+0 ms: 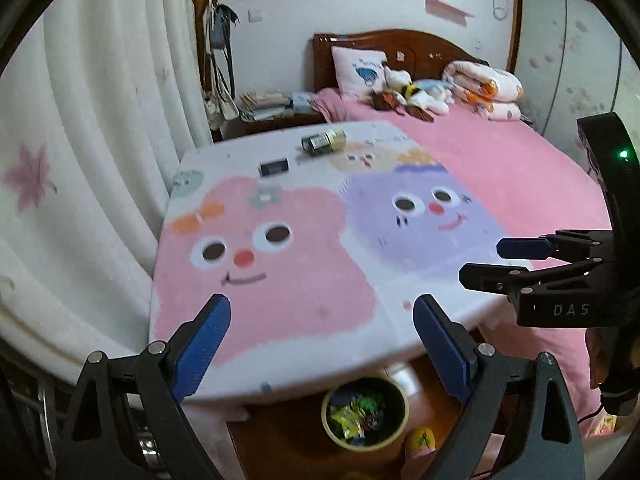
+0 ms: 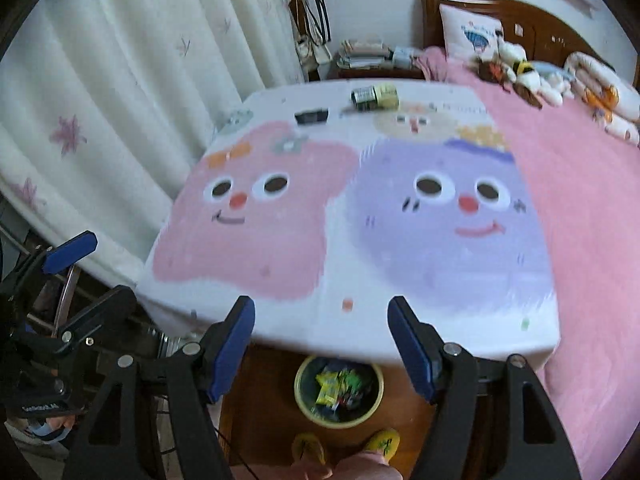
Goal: Collect trash
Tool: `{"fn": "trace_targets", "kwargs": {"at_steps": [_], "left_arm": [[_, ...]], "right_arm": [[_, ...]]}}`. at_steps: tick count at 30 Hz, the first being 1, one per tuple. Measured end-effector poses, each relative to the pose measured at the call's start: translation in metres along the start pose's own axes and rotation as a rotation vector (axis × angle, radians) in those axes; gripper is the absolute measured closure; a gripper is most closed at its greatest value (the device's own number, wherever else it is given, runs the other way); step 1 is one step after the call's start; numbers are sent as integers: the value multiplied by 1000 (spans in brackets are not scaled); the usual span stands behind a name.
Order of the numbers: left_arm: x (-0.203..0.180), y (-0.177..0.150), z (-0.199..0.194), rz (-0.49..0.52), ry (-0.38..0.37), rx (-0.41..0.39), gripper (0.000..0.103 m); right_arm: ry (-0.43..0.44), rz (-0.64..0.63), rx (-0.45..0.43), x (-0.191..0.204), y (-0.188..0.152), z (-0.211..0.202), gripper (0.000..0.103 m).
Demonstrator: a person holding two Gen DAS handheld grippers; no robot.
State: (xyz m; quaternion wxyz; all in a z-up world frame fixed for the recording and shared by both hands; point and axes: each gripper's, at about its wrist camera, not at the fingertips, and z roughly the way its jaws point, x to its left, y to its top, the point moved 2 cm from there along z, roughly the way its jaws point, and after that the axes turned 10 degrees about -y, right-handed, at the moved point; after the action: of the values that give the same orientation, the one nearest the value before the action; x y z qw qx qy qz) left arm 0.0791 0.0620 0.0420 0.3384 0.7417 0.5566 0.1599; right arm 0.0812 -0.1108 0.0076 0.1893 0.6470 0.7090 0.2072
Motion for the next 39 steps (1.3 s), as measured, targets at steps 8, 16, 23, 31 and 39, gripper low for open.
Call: {"fn": "trace_targets", "kwargs": {"at_steps": [8, 16, 23, 31, 39], "left_arm": [[30, 52, 39, -39, 76, 0, 12], [94, 110, 121, -277, 124, 22, 11], [141, 139, 228, -499, 153, 90, 12], [164, 156, 310, -654, 147, 134, 12], [183, 161, 348, -820, 98, 140, 17]], "right_arm": [[-17, -95, -48, -3, 80, 33, 34], [11, -260, -81, -12, 194, 110, 34], [-40, -466, -112, -24, 278, 199, 34], [-93, -761, -113, -9, 312, 290, 34], [-122, -900, -133, 0, 301, 326, 43]]}}
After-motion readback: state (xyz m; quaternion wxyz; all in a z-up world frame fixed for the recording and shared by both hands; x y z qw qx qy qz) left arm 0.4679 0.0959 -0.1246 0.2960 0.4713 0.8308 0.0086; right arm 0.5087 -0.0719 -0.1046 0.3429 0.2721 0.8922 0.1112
